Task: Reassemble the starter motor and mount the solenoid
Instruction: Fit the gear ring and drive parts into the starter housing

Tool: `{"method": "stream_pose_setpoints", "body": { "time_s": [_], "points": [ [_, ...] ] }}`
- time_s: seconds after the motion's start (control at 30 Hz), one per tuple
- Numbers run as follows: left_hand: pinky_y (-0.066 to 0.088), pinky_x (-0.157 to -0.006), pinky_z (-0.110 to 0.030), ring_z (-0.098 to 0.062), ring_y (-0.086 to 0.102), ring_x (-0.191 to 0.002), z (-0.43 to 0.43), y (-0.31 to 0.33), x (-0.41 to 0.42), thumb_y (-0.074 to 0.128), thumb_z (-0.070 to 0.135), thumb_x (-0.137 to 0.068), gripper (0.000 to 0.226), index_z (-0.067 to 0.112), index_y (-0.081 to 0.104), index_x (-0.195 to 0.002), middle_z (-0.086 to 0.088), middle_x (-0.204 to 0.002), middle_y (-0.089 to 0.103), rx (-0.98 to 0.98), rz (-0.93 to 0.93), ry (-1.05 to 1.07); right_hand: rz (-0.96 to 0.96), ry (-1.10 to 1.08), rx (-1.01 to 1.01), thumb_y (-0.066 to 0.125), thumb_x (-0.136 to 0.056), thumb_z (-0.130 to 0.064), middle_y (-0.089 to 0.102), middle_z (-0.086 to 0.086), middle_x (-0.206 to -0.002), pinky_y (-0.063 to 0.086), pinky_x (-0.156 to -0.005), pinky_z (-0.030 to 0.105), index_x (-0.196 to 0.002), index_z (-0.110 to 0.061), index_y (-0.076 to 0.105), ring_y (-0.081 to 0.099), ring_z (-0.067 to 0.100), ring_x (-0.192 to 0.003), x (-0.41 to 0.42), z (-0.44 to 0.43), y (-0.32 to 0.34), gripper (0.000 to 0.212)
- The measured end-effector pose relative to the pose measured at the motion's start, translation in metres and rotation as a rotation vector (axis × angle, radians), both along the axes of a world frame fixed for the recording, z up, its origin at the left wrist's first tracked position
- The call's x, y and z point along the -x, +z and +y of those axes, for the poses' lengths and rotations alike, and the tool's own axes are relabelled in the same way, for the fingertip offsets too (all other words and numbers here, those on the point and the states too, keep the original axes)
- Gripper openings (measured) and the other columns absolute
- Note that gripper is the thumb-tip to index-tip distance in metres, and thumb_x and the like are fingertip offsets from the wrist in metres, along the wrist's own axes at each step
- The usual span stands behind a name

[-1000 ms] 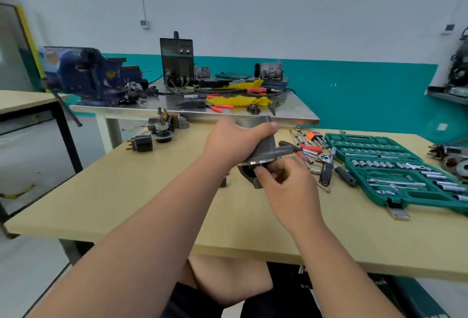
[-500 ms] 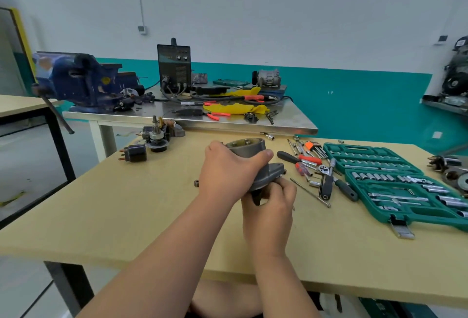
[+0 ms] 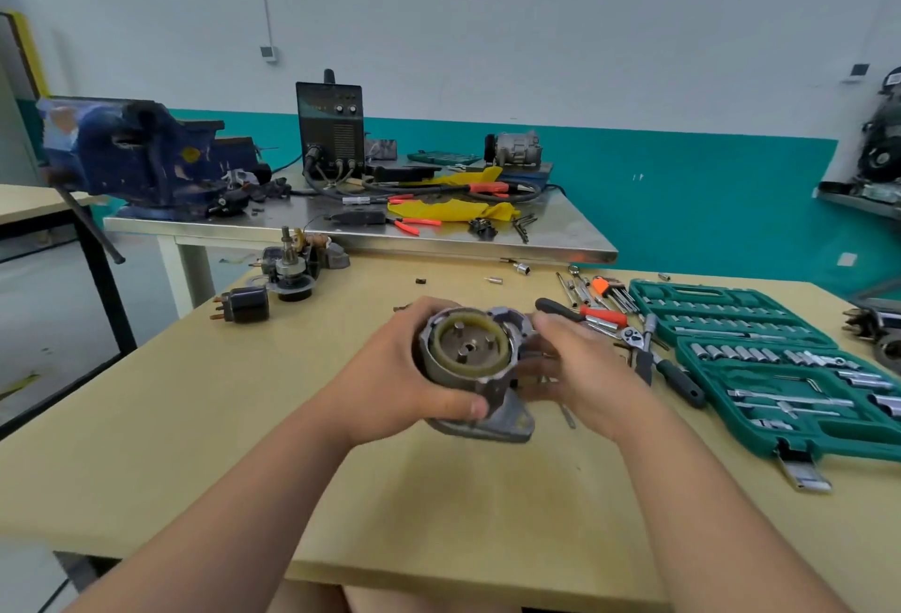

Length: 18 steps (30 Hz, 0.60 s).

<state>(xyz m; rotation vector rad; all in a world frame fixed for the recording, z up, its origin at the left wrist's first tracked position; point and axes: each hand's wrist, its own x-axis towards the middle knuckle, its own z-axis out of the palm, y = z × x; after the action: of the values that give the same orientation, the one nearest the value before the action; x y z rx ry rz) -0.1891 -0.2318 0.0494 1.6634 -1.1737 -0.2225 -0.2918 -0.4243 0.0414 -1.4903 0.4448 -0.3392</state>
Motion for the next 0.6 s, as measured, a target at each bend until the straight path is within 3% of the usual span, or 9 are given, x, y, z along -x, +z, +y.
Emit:
{"method": "stream_pose_setpoints", "body": {
  "time_s": [0.07, 0.2, 0.33, 0.43, 0.6],
  "points": [
    [0.051, -0.093, -0.030, -0.012, 0.063, -0.110, -0.006, -0.002, -0.006, 0.089, 0.029, -0.052, 0.073, 0.028, 0.058, -0.118, 0.009, -0.113, 0.066, -0.044, 0.003, -0.126, 0.134, 0.170, -0.011, 0.043, -0.100, -0.033, 0.068, 0.015, -0.082, 0.054, -0.060, 0.037, -0.100, -0.006, 0.062, 0.066, 0.030, -0.072, -0.014, -0.005, 0.007, 0.033],
    [0.046, -0.091, -0.016, -0.010, 0.061, -0.116, -0.012, -0.018, -0.021, 0.087, 0.021, -0.061, 0.071, 0.037, 0.058, -0.123, 0.009, -0.121, 0.065, -0.097, 0.077, -0.216, 0.206, 0.278, 0.058, 0.044, -0.095, -0.002, 0.063, 0.012, -0.067, 0.045, -0.041, 0.028, -0.103, -0.002, 0.058, 0.056, 0.021, -0.050, -0.016, -0.023, 0.002, 0.016],
    [0.043, -0.104, -0.024, -0.007, 0.053, -0.126, -0.018, -0.036, -0.031, 0.088, 0.032, -0.061, 0.087, 0.039, 0.045, -0.137, 0.012, -0.132, 0.060, -0.133, 0.137, -0.208, 0.247, 0.205, -0.001, 0.040, -0.090, 0.006, 0.062, 0.012, -0.060, 0.045, -0.040, 0.027, -0.092, 0.000, 0.055, 0.055, 0.020, -0.046, -0.020, -0.026, 0.000, 0.017],
    [0.040, -0.110, -0.032, -0.002, 0.045, -0.132, -0.019, -0.048, -0.025, 0.082, 0.041, -0.061, 0.092, 0.038, 0.038, -0.142, 0.018, -0.137, 0.055, -0.051, 0.176, -0.055, 0.312, 0.139, -0.030, 0.040, -0.093, 0.005, 0.064, 0.015, -0.058, 0.049, -0.041, 0.026, -0.091, 0.000, 0.051, 0.060, 0.021, -0.046, -0.017, -0.026, 0.003, 0.012],
    [0.049, -0.087, -0.015, 0.003, 0.060, -0.109, -0.038, -0.058, -0.002, 0.082, 0.046, -0.054, 0.087, 0.039, 0.043, -0.131, 0.025, -0.115, 0.064, 0.110, 0.237, 0.100, 0.326, 0.146, 0.031, 0.038, -0.092, 0.007, 0.070, 0.023, -0.073, 0.055, -0.049, 0.027, -0.096, 0.004, 0.056, 0.070, 0.027, -0.063, -0.010, -0.020, 0.007, 0.019]
  ]
}}
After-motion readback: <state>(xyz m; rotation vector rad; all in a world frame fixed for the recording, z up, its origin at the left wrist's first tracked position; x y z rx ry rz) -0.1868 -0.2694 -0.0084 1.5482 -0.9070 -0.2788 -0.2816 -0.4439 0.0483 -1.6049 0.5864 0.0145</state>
